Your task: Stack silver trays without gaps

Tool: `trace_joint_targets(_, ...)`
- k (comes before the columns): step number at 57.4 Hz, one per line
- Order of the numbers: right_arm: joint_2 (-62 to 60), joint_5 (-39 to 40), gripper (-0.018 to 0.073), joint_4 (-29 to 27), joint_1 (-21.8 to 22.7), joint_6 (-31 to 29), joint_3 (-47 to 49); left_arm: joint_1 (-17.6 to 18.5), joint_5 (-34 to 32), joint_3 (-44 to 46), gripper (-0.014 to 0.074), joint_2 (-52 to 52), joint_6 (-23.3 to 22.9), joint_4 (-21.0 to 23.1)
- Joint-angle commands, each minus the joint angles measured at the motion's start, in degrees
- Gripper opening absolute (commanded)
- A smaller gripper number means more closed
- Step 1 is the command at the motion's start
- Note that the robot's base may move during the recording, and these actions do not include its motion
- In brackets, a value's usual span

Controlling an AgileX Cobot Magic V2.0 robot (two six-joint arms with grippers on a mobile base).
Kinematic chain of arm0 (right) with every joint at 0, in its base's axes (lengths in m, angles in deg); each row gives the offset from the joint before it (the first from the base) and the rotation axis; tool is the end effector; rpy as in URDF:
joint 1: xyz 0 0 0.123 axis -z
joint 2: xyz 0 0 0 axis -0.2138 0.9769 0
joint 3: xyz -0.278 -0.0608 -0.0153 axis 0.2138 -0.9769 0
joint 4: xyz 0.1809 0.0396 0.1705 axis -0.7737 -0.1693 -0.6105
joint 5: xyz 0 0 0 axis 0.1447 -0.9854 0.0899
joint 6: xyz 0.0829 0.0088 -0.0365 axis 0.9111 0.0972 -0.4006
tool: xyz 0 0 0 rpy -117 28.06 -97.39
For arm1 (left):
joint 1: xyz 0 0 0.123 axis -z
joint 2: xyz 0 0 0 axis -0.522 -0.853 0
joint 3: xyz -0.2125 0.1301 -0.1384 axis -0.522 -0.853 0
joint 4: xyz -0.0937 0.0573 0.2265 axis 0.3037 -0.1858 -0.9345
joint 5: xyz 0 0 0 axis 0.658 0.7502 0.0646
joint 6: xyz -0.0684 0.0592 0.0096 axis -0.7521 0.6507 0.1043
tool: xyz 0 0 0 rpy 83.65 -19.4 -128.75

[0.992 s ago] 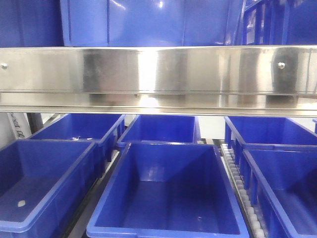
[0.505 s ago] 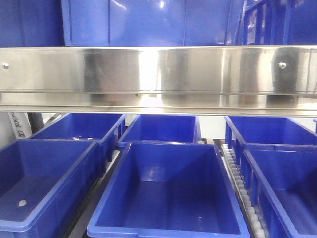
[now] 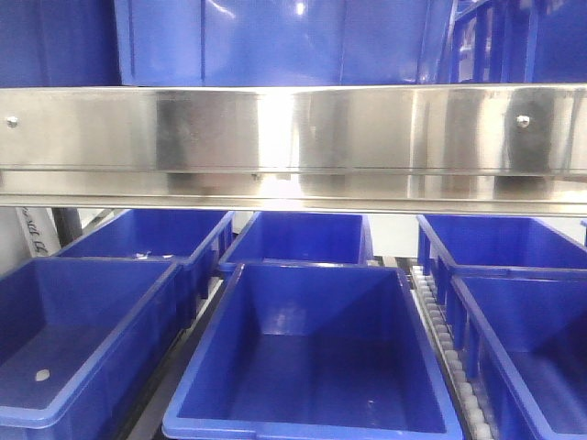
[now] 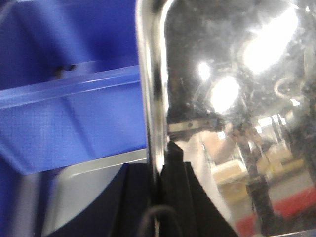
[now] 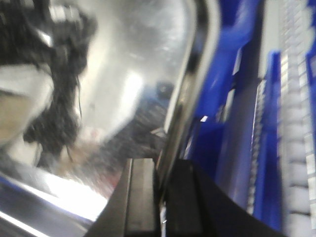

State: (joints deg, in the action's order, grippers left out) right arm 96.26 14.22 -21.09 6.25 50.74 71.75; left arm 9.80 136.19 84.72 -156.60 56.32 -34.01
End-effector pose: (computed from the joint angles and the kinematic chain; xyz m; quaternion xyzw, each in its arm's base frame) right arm 0.3262 0.0518 0.4368 -0.0352 0.8765 0.1362 0.4604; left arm 0.3430 -0.2547 0.4788 0.1924 0.8425 -0.0209 0.5027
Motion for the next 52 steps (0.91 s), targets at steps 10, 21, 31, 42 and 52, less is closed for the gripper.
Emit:
trace_joint_targets(10, 6.6, 0.4, -0.0081, -1.9, -4.0, -1.7, 0.3, -0.4, -2.8, -3.9, -0.0019, 0.7, 1.2, -0.8)
trace_joint_targets(21, 10.6, 0.2, -0.0081, -1.9, -4.5, -1.7, 0.3, -2.2, -2.8, -9.2, -0.0019, 0.7, 1.2, -0.8)
trace_joint_targets(31, 13.0, -0.3, -0.0081, -1.9, -5.2, -1.7, 0.3, -3.7, -2.8, -14.7, -0.0019, 0.7, 1.2, -0.8)
trace_joint_targets(42, 15.5, -0.5, -0.0081, -1.9, -6.1, -1.7, 0.3, -3.9, -2.8, -18.3, -0.0019, 0.6, 1.2, -0.8)
trace_joint_targets(52, 17.2, -0.5, -0.0078, -1.9, -6.6, -1.7, 0.4, -3.9, -2.8, -20.0, -0.0019, 0.5, 1.2, -0.8)
